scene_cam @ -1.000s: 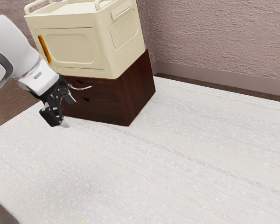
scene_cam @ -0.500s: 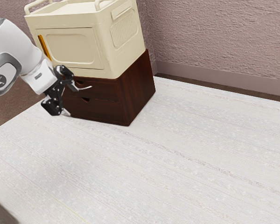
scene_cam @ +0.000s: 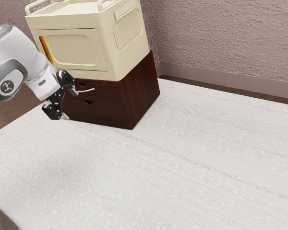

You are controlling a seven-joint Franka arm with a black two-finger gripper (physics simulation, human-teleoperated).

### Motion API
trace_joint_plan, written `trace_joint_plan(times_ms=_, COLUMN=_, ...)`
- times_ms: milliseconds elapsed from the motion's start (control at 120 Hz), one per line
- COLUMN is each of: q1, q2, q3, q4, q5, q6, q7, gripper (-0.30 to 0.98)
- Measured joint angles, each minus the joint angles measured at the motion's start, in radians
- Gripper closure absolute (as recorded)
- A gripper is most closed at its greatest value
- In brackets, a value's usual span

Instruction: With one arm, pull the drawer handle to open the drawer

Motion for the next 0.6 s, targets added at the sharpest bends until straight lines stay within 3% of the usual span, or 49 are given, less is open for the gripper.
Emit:
trace_joint_plan(times_ms=433, q1=-0.158, q2=0.026, q3=0.202, q4=0.061, q5=-0.023, q6=0.090, q7=-0.021, gripper=0.00)
trace_joint_plan(times_ms=600, q1=-0.174, q2=0.033, q3=0.228, q4=0.068, q5=-0.024, q6=0.104, q7=-0.028, gripper=0.00)
